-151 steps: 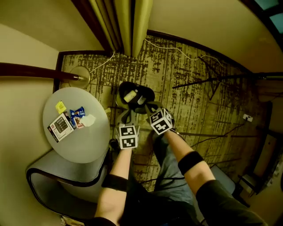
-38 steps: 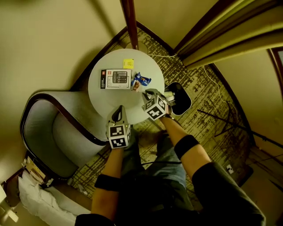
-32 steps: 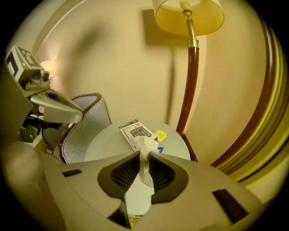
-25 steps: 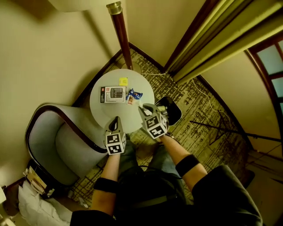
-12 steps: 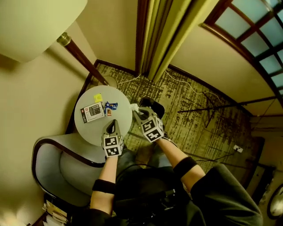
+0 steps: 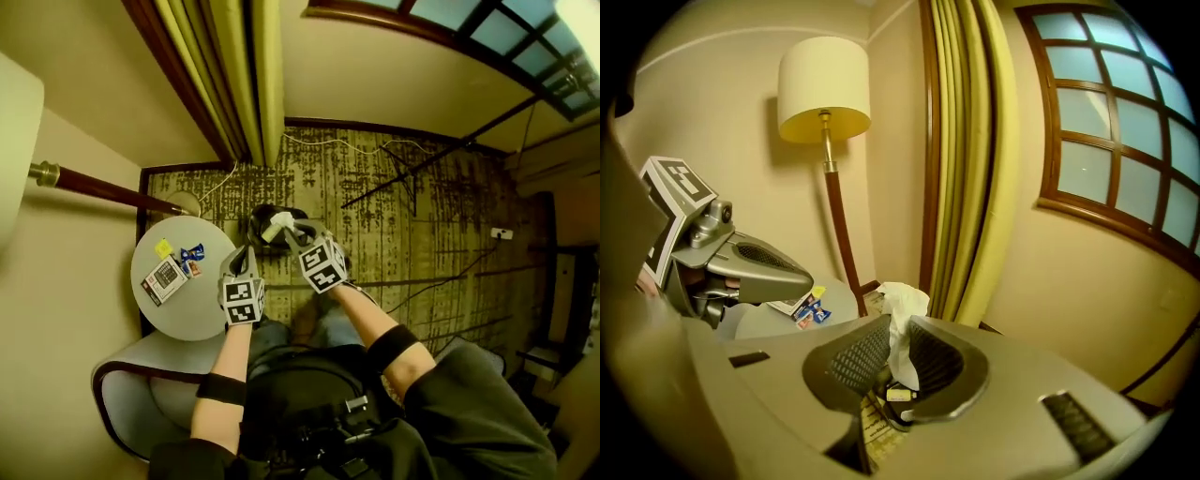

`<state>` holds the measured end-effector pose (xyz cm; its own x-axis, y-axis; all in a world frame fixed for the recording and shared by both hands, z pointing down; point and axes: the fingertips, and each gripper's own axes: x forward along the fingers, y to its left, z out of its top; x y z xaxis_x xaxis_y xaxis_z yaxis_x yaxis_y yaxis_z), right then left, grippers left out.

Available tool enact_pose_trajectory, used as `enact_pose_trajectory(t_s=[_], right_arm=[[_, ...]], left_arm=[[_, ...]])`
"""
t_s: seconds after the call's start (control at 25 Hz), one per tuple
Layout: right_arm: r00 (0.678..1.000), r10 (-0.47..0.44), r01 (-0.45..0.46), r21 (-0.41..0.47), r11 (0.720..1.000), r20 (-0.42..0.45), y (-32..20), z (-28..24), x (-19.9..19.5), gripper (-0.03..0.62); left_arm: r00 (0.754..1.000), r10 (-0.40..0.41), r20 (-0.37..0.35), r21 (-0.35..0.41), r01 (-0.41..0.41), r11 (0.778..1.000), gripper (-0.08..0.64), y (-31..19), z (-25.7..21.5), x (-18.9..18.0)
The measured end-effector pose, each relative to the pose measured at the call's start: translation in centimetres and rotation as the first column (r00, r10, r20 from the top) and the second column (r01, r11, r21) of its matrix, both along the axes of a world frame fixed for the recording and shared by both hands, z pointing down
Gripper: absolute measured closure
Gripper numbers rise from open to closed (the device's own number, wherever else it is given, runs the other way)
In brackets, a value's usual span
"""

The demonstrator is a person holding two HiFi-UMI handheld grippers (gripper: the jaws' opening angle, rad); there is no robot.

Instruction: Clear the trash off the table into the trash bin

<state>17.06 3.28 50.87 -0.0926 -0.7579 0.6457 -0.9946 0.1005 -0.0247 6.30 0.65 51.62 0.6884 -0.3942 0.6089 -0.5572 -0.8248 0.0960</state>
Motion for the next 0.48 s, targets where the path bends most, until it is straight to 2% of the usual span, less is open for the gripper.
enact_pose_trajectory(t_s=[0.24,0.48], right_arm=[[0.998,0.068,-0.067,-0.034,0.997,0.007,2.0,2.2,2.8,0.514],[0.995,0.091,-0.088,-0.086,0.992,0.028,1.8,7.7,3.7,0.514]], left_arm=[[0.996,0.086,0.01,-0.013,-0.086,0.996,0.559,1.3,1.4,3.8],[0.994,0.103,0.047,-0.043,-0.101,0.994,0.559,1.1,5.8,4.8]])
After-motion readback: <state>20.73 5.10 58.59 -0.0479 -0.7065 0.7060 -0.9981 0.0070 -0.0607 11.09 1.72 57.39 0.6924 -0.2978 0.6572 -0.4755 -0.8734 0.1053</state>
